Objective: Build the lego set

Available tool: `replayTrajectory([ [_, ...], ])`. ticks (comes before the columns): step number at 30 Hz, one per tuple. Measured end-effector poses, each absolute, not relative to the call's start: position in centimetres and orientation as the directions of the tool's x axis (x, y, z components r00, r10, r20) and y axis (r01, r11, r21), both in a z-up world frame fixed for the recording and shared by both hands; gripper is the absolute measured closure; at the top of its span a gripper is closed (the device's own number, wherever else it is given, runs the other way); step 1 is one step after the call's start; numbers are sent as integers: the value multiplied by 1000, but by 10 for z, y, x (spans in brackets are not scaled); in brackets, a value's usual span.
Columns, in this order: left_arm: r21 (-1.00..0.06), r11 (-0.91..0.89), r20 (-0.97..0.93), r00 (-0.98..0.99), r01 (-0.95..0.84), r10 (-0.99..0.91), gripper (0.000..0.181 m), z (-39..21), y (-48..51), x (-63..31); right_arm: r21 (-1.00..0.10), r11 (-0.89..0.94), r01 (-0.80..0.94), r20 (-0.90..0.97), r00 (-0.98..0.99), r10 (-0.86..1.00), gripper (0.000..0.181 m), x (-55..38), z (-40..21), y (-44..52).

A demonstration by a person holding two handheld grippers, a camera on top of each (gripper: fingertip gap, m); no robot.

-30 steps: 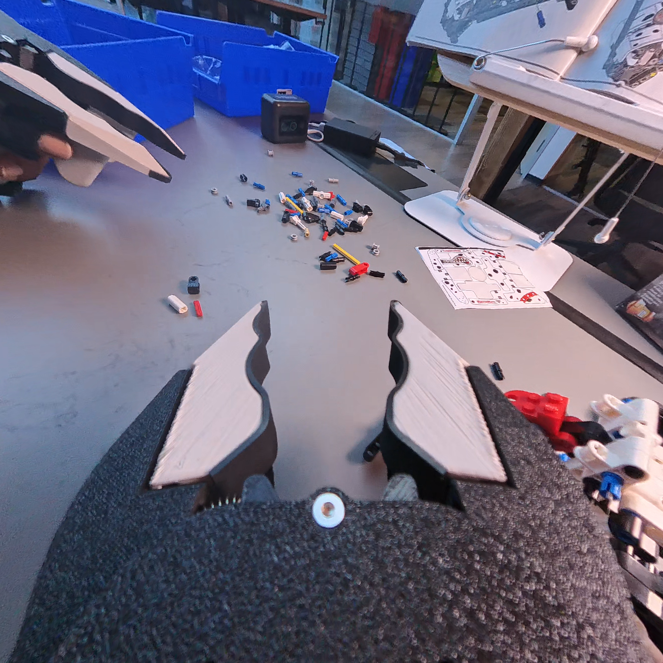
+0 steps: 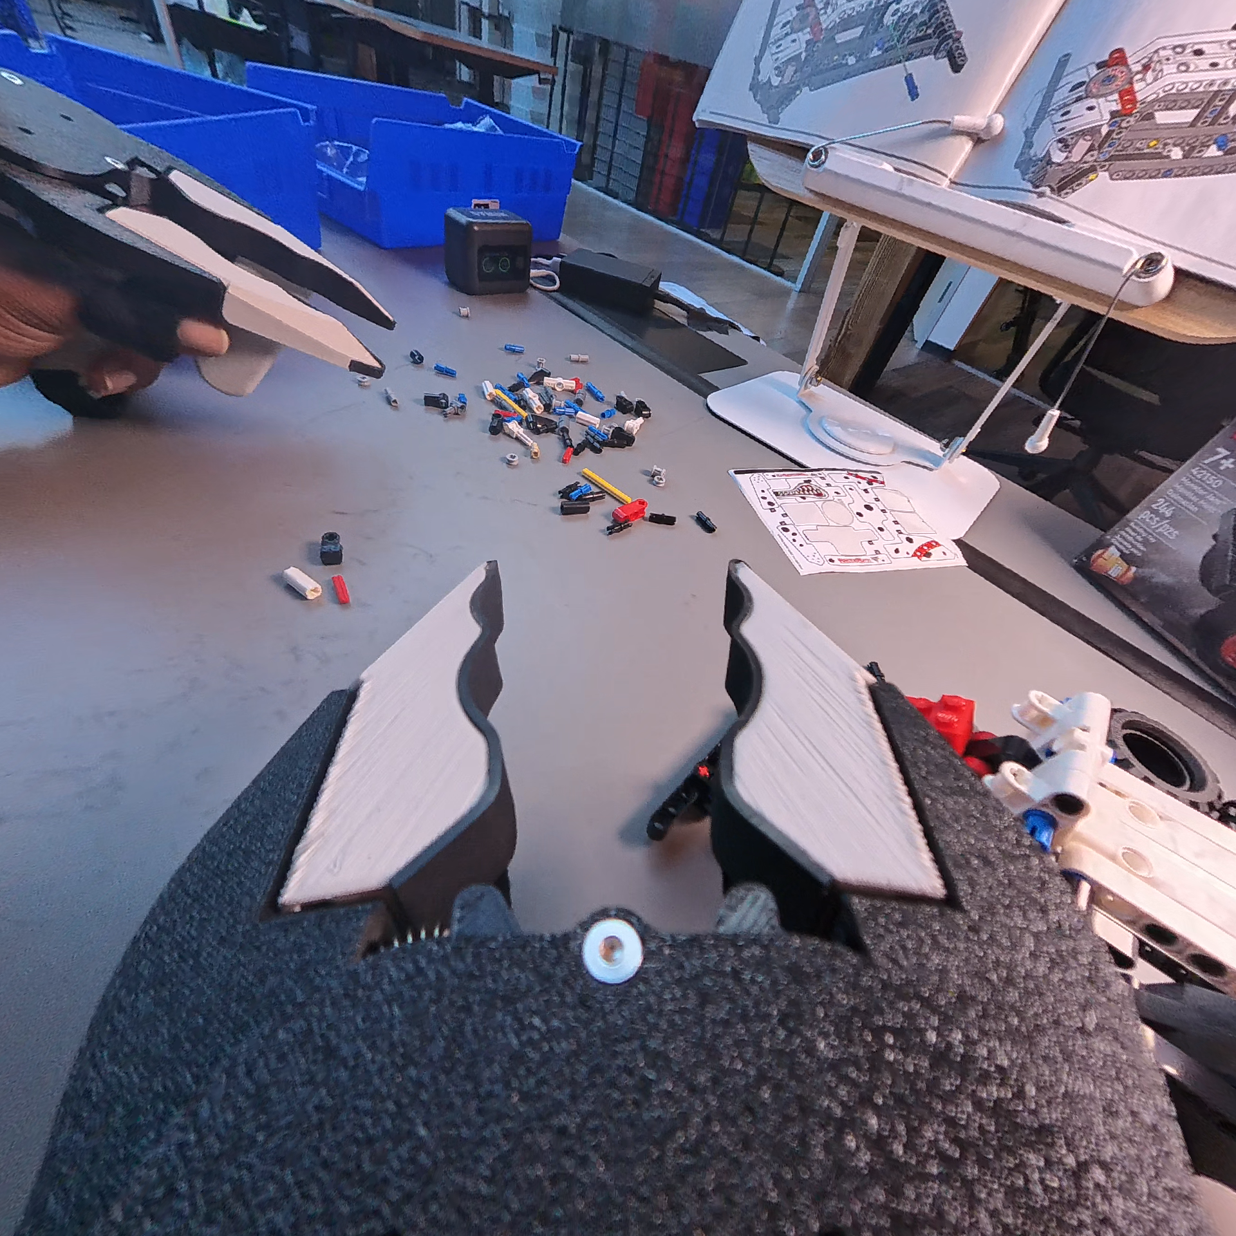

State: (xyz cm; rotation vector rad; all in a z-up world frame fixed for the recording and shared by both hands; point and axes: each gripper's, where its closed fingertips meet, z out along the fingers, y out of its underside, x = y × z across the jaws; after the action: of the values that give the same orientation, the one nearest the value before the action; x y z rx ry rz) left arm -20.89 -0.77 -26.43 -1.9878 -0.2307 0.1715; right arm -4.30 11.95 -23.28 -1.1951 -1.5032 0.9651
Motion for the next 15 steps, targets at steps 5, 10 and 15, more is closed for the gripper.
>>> replayTrajectory([
  [5, -910, -407, -22, 972, 77, 233, 131, -265, -7, -208, -950, 207, 232, 195, -75, 978, 114, -43, -235, 119],
  [10, -910, -411, -39, 976, 55, 216, 137, -265, -7, -204, -950, 201, 238, 188, -79, 979, 114, -44, -238, 118],
  [15, -910, -412, -38, 978, 51, 206, 140, -265, -7, -202, -949, 204, 240, 189, -84, 978, 114, -45, -239, 117],
])
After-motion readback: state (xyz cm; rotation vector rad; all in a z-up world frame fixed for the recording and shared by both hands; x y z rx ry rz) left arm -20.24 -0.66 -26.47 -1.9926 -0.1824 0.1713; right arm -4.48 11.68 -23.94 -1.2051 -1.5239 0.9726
